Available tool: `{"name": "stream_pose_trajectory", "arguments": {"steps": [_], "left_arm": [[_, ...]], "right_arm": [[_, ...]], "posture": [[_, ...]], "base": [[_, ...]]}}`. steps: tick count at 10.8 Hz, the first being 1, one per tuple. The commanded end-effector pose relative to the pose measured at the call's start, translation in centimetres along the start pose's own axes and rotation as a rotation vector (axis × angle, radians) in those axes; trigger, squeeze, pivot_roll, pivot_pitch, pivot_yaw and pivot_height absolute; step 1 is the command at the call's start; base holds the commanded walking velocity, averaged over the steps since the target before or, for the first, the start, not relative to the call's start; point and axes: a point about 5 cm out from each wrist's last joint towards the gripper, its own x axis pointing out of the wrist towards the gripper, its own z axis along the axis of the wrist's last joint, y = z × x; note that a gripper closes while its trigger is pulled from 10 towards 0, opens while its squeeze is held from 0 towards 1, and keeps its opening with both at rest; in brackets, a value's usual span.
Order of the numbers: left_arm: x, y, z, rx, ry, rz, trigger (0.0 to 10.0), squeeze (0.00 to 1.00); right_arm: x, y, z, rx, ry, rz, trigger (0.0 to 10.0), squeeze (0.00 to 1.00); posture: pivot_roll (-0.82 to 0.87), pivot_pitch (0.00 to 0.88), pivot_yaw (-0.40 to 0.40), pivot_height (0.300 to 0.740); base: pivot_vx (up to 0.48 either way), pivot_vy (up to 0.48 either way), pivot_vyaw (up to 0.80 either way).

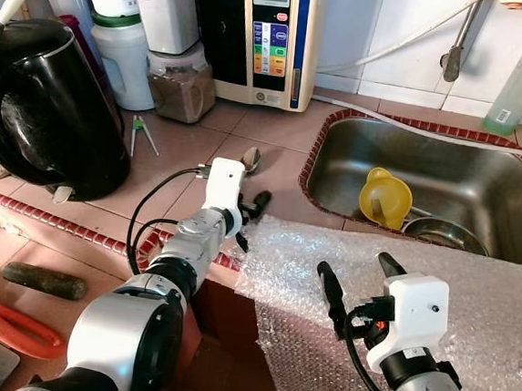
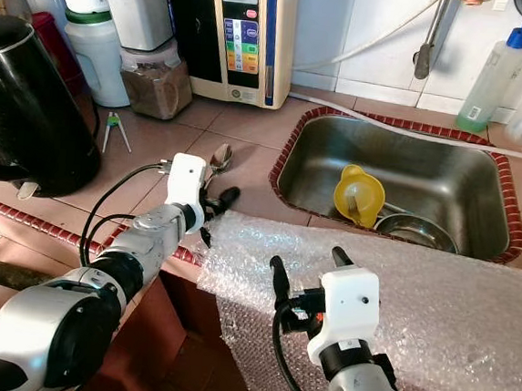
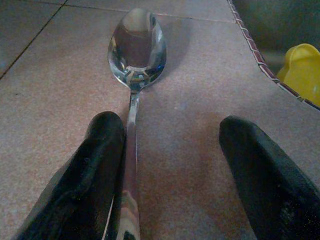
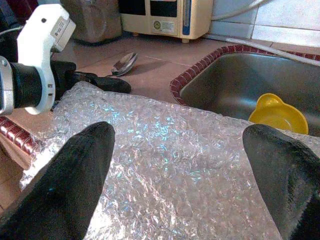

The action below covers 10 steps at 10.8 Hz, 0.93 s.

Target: Kitchen organization

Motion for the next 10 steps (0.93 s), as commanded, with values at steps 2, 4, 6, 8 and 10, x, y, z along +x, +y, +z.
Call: {"name": "stream_pose_trajectory", "arguments": {"steps": [2, 4, 6, 8, 10], "left_arm": [[-0.38, 0.16, -2.14, -0.023, 0.083, 0.006, 0.0, 0.00], [-0.50, 0.37, -2.54, -0.084, 0.100, 0.009, 0.0, 0.00], [-0.56, 0.48, -2.63, -0.104, 0.102, -0.005, 0.0, 0.00], [-0.63, 0.52, -2.84, -0.102, 0.111, -0.012, 0.0, 0.00], [-0.64, 0.48, -2.90, -0.104, 0.112, -0.020, 0.0, 0.00]], "right_arm": [[-0.08, 0.30, 0.34, -0.001, -0.011, 0.006, 10.0, 0.00], [0.03, 0.34, 0.35, -0.001, -0.012, 0.011, 10.0, 0.00], [0.13, 0.38, 0.32, -0.001, -0.014, 0.013, 10.0, 0.00], [0.28, 0.39, 0.29, -0.003, -0.016, 0.014, 10.0, 0.00], [0.37, 0.41, 0.31, -0.004, -0.018, 0.014, 10.0, 0.00]], "posture": [[-0.26, 0.052, 0.107, 0.740], [-0.26, 0.048, 0.109, 0.740], [-0.26, 0.044, 0.111, 0.740], [-0.26, 0.041, 0.113, 0.740], [-0.25, 0.038, 0.114, 0.740]], "base": [[0.000, 0.000, 0.00], [0.000, 0.000, 0.00], [0.000, 0.000, 0.00], [0.000, 0.000, 0.00], [0.000, 0.000, 0.00]]}}
